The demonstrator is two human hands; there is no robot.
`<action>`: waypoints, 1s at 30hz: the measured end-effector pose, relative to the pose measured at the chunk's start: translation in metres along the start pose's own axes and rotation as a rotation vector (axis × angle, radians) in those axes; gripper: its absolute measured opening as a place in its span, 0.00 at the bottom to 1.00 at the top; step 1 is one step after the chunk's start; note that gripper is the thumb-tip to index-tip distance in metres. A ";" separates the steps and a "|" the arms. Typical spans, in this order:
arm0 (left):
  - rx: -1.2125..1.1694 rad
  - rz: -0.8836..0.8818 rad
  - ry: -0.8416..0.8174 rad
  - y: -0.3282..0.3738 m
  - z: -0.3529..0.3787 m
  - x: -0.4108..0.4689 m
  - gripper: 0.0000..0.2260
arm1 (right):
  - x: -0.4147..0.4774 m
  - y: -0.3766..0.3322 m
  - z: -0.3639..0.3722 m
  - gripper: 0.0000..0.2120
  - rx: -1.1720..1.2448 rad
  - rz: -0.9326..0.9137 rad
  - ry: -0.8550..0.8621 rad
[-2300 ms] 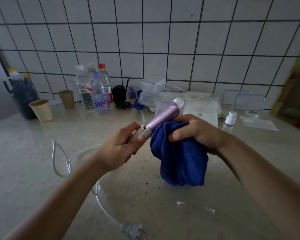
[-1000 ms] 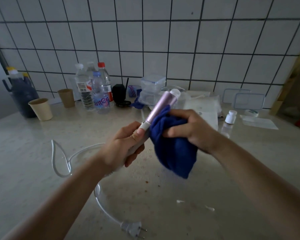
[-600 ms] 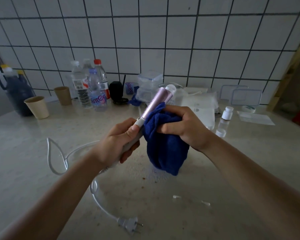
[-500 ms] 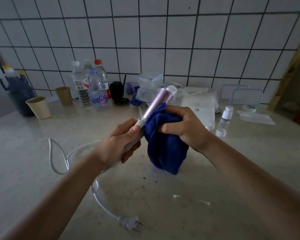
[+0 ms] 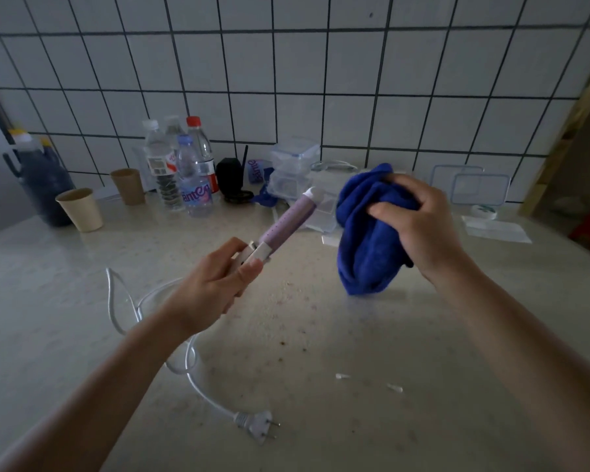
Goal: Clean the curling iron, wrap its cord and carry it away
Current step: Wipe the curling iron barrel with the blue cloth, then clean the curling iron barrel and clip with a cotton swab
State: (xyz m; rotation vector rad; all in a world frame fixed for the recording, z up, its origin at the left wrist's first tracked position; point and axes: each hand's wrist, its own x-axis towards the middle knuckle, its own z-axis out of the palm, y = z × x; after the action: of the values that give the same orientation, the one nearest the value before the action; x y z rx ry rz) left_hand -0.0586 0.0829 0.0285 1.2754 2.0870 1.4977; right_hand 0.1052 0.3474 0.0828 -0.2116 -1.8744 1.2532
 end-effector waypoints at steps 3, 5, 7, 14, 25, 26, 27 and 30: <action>0.371 -0.010 0.091 -0.017 -0.016 -0.009 0.19 | -0.010 0.000 -0.020 0.13 -0.149 0.039 0.031; 0.547 -0.050 0.094 -0.028 -0.023 -0.013 0.22 | -0.023 0.009 -0.027 0.15 -0.271 0.089 -0.014; 0.697 -0.052 0.044 -0.038 -0.022 -0.014 0.26 | -0.034 0.020 -0.031 0.16 -0.399 0.134 -0.074; 0.975 0.002 -0.088 -0.047 -0.005 -0.008 0.27 | -0.068 0.077 -0.029 0.08 -0.619 0.174 -0.152; 0.786 0.077 0.108 -0.014 -0.005 -0.002 0.21 | -0.086 0.038 -0.050 0.11 -0.607 0.072 -0.139; 0.746 0.116 0.095 -0.001 0.003 -0.006 0.18 | -0.094 0.029 -0.053 0.08 -0.577 0.067 -0.163; 0.711 0.158 0.054 0.012 0.015 -0.013 0.16 | -0.104 0.019 -0.055 0.08 -0.561 0.075 -0.215; 0.682 0.286 -0.094 0.042 0.065 -0.038 0.17 | -0.133 0.003 -0.055 0.09 -0.617 0.144 -0.435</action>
State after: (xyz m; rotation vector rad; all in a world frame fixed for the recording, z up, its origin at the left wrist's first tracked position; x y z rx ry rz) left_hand 0.0261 0.0975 0.0270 1.8941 2.5334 0.7852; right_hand 0.2272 0.3131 0.0145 -0.4325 -2.6360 0.8136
